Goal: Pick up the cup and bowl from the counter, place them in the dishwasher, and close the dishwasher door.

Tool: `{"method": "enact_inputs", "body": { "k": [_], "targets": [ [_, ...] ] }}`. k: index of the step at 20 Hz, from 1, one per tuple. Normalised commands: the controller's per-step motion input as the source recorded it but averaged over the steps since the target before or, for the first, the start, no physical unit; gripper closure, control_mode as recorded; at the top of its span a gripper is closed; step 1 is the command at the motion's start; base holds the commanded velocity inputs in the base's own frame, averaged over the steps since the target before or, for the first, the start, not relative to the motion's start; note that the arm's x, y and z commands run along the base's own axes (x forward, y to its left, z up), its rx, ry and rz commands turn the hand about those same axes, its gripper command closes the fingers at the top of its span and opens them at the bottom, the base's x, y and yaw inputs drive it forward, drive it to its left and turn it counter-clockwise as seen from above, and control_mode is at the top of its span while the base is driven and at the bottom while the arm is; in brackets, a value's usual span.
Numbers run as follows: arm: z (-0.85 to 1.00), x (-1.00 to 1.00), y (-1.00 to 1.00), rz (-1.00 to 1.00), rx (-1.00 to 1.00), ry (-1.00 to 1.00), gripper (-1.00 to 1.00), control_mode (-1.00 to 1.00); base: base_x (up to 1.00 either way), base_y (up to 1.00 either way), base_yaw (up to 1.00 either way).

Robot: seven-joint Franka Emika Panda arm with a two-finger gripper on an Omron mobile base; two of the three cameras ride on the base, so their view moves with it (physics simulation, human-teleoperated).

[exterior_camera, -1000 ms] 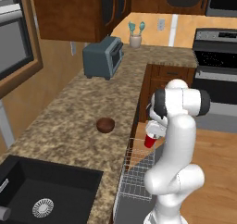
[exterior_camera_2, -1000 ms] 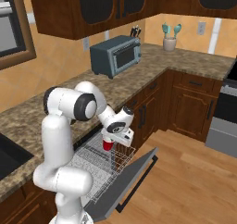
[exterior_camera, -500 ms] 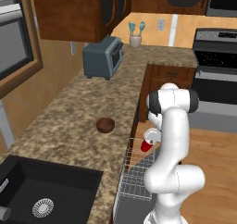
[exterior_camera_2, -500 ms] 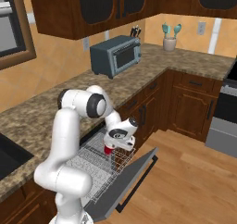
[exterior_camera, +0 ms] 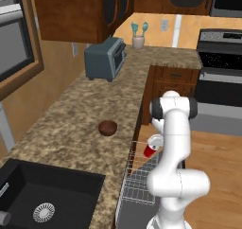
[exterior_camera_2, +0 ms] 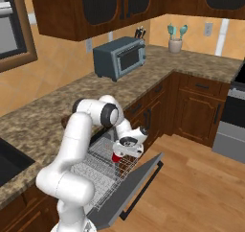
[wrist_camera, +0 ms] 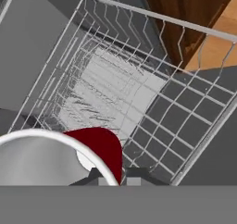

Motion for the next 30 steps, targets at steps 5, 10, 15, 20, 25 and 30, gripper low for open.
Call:
{"method": "enact_inputs", "body": {
  "k": [5,10,15,20,25,30],
  "targets": [
    [-0.53,0.46,0.0,0.0,0.0,-0.02,1.0,-1.0,0.0,0.0,0.0],
    [-0.74,0.27,0.0,0.0,0.0,0.0,1.0,-1.0,0.0,0.0,0.0],
    [-0.93,0.13,0.0,0.0,0.0,0.0,1.0,-1.0,0.0,0.0,0.0],
    [-0.83,0.03,-0.11,0.0,0.0,0.03,1.0,-1.0,0.0,0.0,0.0],
    [-0.49,-0.02,-0.02,0.0,0.0,0.03,-1.0,-1.0,0.0,0.0,0.0],
    [0.14,-0.18,0.12,0.0,0.05,-0.19,-1.0,-1.0,0.0,0.0,0.0]
  ]
}}
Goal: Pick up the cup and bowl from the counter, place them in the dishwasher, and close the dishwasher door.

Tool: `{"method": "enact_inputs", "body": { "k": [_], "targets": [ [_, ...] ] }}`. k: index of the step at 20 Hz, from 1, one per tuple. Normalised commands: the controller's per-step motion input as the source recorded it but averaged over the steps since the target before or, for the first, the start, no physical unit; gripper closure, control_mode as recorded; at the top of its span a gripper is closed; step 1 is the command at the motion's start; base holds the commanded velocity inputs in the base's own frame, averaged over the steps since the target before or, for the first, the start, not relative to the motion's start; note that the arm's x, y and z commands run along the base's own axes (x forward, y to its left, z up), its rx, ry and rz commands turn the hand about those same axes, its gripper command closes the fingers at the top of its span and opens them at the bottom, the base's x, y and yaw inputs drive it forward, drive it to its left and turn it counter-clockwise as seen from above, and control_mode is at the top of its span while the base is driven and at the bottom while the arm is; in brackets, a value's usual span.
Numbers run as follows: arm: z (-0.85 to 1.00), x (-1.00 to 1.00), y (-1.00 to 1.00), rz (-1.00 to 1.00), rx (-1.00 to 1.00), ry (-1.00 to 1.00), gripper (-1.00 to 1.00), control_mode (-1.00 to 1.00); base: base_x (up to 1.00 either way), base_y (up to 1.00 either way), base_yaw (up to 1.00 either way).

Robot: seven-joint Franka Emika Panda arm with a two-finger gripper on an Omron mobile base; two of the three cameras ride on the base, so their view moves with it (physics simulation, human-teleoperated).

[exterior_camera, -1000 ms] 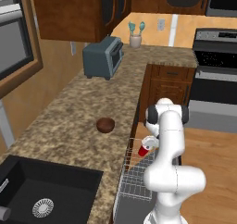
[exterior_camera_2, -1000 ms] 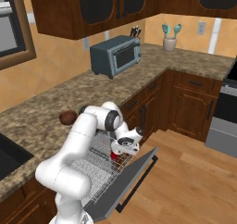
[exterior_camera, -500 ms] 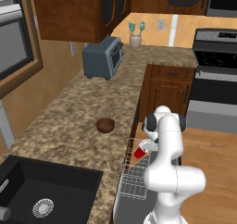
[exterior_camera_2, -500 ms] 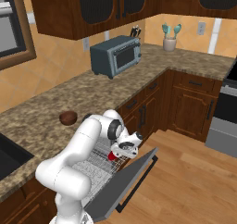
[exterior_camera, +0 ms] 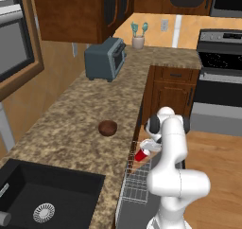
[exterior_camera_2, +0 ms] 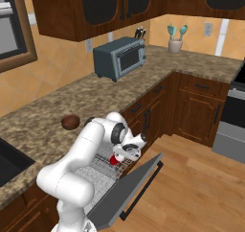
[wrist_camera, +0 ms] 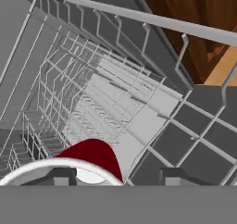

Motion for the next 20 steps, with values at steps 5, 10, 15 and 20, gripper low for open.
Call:
{"method": "enact_inputs", "body": {
  "k": [5,10,15,20],
  "targets": [
    [0.04,-0.14,0.07,0.0,0.1,-0.18,-1.0,-1.0,0.0,0.0,0.0],
    [0.09,-0.03,0.26,0.0,0.24,-0.11,-1.0,-1.0,0.0,0.0,0.0],
    [0.32,-0.19,0.17,-0.01,0.29,0.0,-1.0,-1.0,0.0,0.0,0.0],
    [-0.18,-0.19,-0.5,-0.13,0.01,0.29,-1.0,-1.0,0.0,0.0,0.0]
  ]
}}
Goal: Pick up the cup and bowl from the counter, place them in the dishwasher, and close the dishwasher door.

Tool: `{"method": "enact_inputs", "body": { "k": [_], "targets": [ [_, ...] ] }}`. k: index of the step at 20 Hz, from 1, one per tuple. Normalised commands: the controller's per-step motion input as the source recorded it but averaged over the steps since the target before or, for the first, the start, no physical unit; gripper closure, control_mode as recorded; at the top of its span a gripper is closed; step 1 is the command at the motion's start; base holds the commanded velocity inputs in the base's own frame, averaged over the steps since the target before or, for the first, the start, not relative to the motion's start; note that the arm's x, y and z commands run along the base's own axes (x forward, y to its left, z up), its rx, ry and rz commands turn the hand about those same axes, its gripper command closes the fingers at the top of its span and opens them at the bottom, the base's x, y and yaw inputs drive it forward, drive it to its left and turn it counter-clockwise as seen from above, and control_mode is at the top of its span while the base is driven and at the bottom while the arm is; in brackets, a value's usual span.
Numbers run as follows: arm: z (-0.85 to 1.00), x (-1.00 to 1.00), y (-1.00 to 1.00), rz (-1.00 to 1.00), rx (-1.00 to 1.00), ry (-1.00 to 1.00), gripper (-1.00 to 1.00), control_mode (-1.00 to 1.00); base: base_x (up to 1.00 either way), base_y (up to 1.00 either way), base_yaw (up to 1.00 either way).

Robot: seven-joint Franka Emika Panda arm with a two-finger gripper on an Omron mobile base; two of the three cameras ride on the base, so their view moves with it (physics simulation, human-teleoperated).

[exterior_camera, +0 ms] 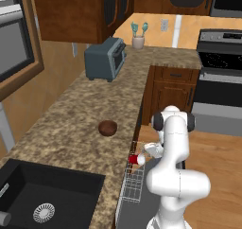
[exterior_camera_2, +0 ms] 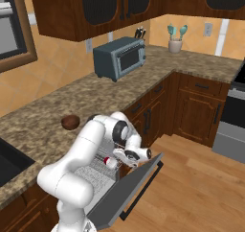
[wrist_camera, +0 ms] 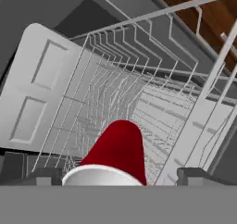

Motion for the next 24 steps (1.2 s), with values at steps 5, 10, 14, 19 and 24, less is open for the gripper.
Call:
{"method": "enact_inputs", "body": {
  "k": [5,10,14,19,24],
  "targets": [
    [-0.06,-0.38,-0.42,-0.17,-0.13,0.23,-1.0,-1.0,0.0,0.0,0.0],
    [0.99,-0.8,-0.22,-0.1,-0.03,0.0,-1.0,-1.0,0.0,0.0,0.0],
    [1.0,-0.57,0.14,-0.06,-0.11,-0.07,-1.0,-1.0,0.0,0.0,0.0],
    [1.0,-0.3,0.28,-0.11,-0.19,-0.08,-1.0,-1.0,0.0,0.0,0.0],
    [1.0,-0.16,0.32,-0.13,-0.12,0.16,-1.0,-1.0,0.0,0.0,0.0]
  ]
}}
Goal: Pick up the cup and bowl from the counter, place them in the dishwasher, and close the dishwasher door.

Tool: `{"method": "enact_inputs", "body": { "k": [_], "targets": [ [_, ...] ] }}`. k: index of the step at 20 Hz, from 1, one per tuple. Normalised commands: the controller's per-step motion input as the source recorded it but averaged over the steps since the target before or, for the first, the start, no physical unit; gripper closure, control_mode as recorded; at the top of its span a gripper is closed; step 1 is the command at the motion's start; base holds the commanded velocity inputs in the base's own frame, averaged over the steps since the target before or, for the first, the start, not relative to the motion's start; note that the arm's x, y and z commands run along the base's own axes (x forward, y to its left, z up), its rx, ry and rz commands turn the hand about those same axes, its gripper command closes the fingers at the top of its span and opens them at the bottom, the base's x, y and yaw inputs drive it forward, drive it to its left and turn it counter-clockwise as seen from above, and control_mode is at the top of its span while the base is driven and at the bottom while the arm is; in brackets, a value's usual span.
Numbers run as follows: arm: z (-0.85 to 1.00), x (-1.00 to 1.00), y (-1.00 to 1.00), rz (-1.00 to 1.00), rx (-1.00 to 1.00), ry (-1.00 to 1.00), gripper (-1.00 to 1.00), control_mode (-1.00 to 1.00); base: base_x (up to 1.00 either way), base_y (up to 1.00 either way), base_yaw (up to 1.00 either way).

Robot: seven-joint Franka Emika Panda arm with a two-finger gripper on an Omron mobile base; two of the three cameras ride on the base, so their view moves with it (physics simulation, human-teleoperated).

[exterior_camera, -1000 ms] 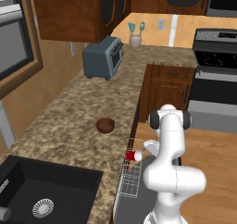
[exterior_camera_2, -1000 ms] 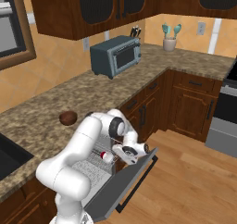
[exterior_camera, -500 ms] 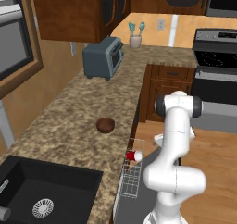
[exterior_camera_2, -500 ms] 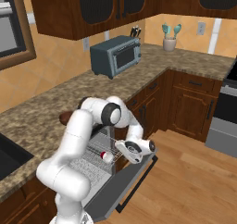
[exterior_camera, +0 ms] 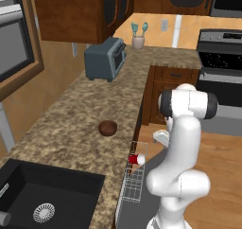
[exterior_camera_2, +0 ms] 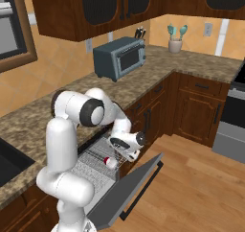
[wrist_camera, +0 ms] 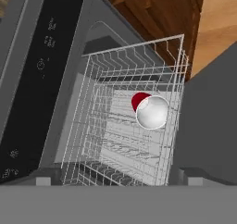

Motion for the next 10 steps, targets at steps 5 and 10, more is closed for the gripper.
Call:
{"method": "enact_inputs", "body": {
  "k": [5,10],
  "targets": [
    [1.0,-0.17,0.1,0.0,0.0,0.22,-1.0,-1.0,0.0,0.0,0.0],
    [0.7,0.0,0.49,0.02,-0.04,0.13,-1.0,-1.0,0.0,0.0,0.0]
  ]
}}
